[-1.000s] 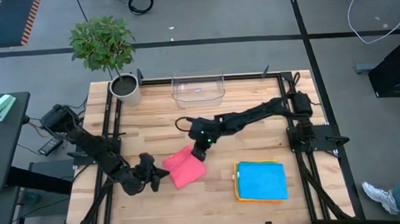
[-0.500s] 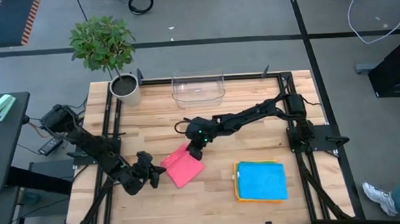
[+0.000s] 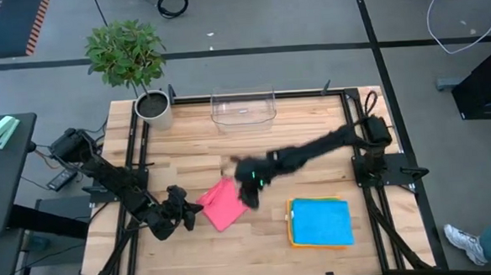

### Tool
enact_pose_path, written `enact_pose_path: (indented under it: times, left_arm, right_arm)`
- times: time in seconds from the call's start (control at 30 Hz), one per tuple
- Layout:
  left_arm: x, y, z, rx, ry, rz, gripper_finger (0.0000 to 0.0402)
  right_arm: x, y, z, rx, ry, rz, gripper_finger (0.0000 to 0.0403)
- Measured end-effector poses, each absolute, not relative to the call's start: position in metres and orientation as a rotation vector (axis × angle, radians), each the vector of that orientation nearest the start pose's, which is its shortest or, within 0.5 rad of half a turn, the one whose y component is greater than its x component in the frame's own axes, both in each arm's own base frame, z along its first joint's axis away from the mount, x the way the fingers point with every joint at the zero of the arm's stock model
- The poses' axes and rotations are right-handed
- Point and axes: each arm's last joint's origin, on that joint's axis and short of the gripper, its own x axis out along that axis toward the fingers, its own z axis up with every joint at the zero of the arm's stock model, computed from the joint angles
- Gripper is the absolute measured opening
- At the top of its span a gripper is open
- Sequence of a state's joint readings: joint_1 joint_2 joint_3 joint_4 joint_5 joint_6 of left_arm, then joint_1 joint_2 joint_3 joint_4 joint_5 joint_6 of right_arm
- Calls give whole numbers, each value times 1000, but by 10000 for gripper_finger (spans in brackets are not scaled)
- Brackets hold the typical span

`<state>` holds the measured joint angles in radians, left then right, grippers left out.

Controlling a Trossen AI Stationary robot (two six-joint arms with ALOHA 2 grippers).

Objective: Fold microfiber towels
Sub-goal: Fold the pink towel on the table

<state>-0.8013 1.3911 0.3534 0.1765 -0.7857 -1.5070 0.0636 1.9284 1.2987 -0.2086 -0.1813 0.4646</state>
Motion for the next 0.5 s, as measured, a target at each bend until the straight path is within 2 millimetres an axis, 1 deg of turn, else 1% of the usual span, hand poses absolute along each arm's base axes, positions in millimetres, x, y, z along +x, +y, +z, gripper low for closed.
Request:
enact_pose_path:
  times: [0.03,0.1,0.17,0.23,0.27,0.37,0.5]
  left_arm:
    - [158,-134,116,-848,455,410,0]
    - [158,-134,117,-857,451,413,0]
    - [158,-134,116,-863,452,415,5]
    - [157,-134,117,-865,465,411,15]
    - [157,-134,117,-869,474,409,21]
    - [154,-132,117,-891,503,426,31]
    - [146,-126,121,-930,566,460,24]
  right_arm:
    - [410,44,180,467,872,42,136]
    - [411,60,169,449,894,21,103]
    - [411,71,157,422,917,0,59]
    - [411,78,149,401,932,-9,19]
    - [411,80,144,389,944,-19,10]
    - [411,82,135,371,958,-42,9]
    - [413,80,129,347,962,-48,7]
